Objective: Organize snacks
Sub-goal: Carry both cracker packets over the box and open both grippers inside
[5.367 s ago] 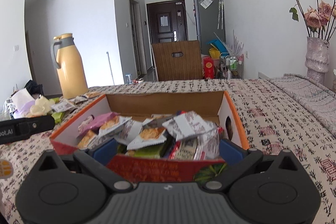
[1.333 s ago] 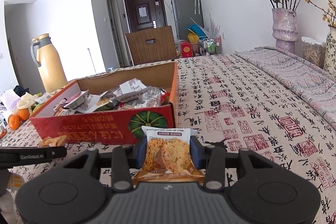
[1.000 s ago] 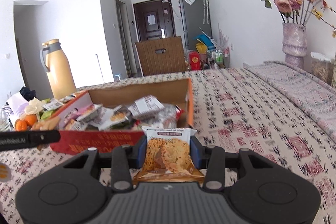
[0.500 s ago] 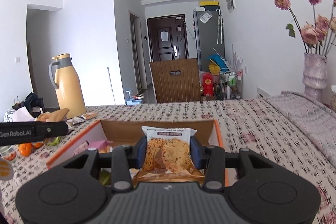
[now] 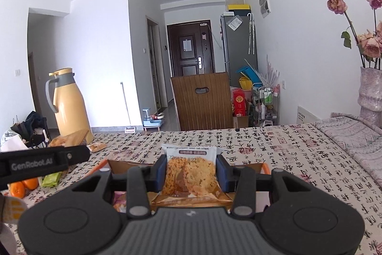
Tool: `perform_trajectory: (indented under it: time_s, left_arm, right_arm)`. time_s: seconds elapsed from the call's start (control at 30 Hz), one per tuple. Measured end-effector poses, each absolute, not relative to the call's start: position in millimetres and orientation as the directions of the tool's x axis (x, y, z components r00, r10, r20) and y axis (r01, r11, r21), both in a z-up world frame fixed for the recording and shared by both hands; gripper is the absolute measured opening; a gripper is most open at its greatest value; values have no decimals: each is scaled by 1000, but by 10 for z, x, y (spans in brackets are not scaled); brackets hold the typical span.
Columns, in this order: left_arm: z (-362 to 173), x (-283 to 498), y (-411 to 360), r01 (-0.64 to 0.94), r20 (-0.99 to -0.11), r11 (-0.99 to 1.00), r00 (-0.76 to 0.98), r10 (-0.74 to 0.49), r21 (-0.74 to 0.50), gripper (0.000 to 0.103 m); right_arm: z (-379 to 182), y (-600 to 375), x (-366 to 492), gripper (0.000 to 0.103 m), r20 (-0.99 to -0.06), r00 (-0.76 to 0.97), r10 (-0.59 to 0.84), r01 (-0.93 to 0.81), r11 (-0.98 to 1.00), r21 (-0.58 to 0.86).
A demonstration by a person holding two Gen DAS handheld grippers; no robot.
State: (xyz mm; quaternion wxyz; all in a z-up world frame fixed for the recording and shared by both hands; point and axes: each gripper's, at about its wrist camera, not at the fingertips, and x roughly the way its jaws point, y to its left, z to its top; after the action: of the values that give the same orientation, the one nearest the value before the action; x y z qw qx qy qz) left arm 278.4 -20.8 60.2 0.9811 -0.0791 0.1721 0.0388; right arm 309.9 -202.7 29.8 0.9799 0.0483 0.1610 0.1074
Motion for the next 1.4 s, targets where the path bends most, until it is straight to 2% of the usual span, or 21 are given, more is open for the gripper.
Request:
perform_trajectory:
  time_s: [0.13, 0.37, 0.5, 0.53, 0.57, 0.6, 0.63, 0.67, 0.97, 1.4]
  left_arm:
    - [424, 2827, -166, -131, -301, 983, 950, 88, -127, 54]
    - [227, 2952, -103, -121, -350, 986, 934, 73, -118, 55]
    - [215, 2926, -60, -128, -333, 984, 939, 79, -126, 61]
    - [213, 2922, -46, -133, -330, 983, 940, 84, -127, 66]
    - [210, 2915, -32, -138, -329, 981, 940, 88, -133, 72]
    - [214, 2899, -19, -150, -324, 979, 941, 97, -141, 87]
    - [218, 2881, -4, -168, -315, 975, 942, 116, -145, 100]
    - [226, 2859, 7, -187, -303, 972, 943, 137, -144, 103]
    - [252, 2878, 23, -207, -323, 966, 934, 149, -152, 103]
    - [595, 2408, 51, -178, -268, 968, 955, 126, -177, 103]
  right_arm:
    - [123, -2054, 3162, 41, -292, 932, 215, -181, 973, 140]
    - [-34, -2035, 3244, 42, -345, 913, 217, -183, 975, 127]
    - [-57, -2029, 3229, 46, -346, 915, 208, -175, 977, 124]
    - [-37, -2034, 3221, 48, -342, 916, 207, -173, 977, 128]
    - [-30, -2047, 3212, 62, -339, 918, 205, -168, 976, 136]
    - [-19, -2071, 3202, 85, -334, 921, 201, -160, 976, 144]
    - [-19, -2082, 3190, 97, -328, 925, 192, -151, 977, 148]
    - [-17, -2096, 3176, 103, -318, 930, 184, -143, 978, 150]
    - [-63, -2140, 3244, 103, -335, 926, 176, -122, 977, 177]
    - [178, -2194, 2690, 103, -314, 934, 170, -126, 980, 157]
